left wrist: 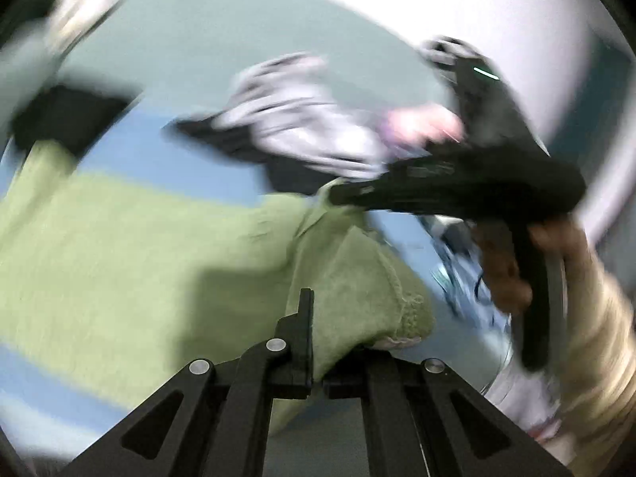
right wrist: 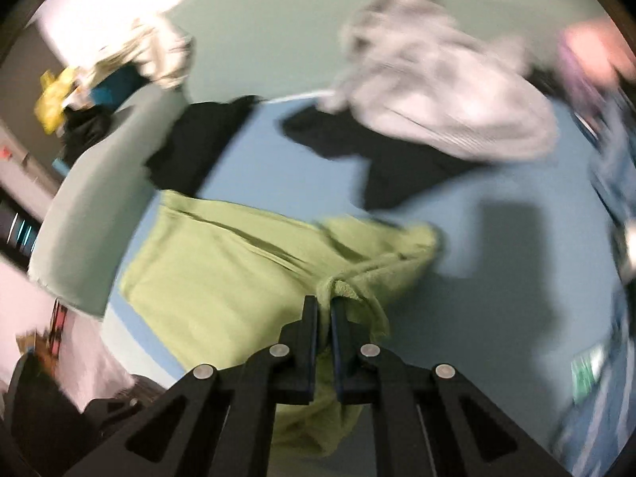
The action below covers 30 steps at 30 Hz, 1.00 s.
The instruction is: Fold clothes
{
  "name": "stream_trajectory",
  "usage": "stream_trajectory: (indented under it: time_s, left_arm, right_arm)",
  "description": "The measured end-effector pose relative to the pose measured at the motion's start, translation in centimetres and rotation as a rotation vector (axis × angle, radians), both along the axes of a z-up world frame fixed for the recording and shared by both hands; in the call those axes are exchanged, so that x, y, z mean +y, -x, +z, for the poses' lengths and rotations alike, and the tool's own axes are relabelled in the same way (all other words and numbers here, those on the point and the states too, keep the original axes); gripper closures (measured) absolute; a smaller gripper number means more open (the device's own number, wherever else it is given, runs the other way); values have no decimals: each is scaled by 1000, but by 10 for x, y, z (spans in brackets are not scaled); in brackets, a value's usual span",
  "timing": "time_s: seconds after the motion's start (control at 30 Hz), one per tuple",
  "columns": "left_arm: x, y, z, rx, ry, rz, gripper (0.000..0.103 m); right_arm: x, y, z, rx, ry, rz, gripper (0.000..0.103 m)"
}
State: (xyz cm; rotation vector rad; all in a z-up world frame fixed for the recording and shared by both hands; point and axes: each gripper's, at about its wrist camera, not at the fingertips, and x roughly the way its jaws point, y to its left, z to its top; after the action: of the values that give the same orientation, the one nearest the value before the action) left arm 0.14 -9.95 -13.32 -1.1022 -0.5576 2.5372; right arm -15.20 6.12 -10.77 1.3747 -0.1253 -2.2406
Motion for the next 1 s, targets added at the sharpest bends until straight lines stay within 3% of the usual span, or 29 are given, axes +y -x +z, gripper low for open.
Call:
stream_trajectory:
  time_s: [0.2, 0.3, 0.43, 0.5, 0.57, 0.6, 0.63, 0.67, 0.77, 0.8, 0.83, 0.9, 0.93, 1.0]
  left_arm:
    - [-87, 4, -46, -260, -58, 326, 101]
    - [-101, -13, -53, -306, -101, 405, 101]
    - [-91, -7, -49, -275, 19, 458, 101]
    - [-90, 1, -58, -338, 36, 490, 100]
    - [-96, 9, -69, -403, 38, 517, 100]
    - [-98, 12, -73, -431, 36, 527, 100]
    - [-101, 13, -74, -441, 21, 535, 98]
    - [-105, 12, -74, -436, -3, 549, 90]
    - [-123, 1, -69, -385, -87, 634, 43]
    - [-130, -5, -65, -355, -117, 675, 37]
    - [-135, -10, -60, -323, -126, 709, 36]
    - [-140, -17, -51, -277, -110, 757, 35]
    - [-141, -19, -46, -259, -83, 772, 35]
    - [-134, -22, -35, -220, 15, 789, 35]
  right_arm:
    - [-123, 29, -33, -53, -3, 145, 97]
    - [-160, 40, -61, -116, -14, 178, 97]
    - [-180, 47, -75, -129, 12, 173, 97]
    - [-185, 51, -73, -134, 35, 166, 96]
    - [-189, 53, -71, -141, 60, 170, 88]
    - [-189, 54, -69, -140, 66, 160, 77]
    - [-188, 57, -68, -138, 74, 137, 49]
    - [-184, 58, -64, -133, 95, 111, 43]
    - [-151, 50, -46, -109, 221, 46, 43]
    - [-138, 44, -39, -95, 251, 35, 43]
    - [-123, 36, -32, -68, 266, 23, 44]
    - [-99, 20, -21, -14, 241, 16, 57]
    - [-92, 15, -19, 6, 190, 21, 73]
    - [-87, 5, -18, 35, 102, 56, 83]
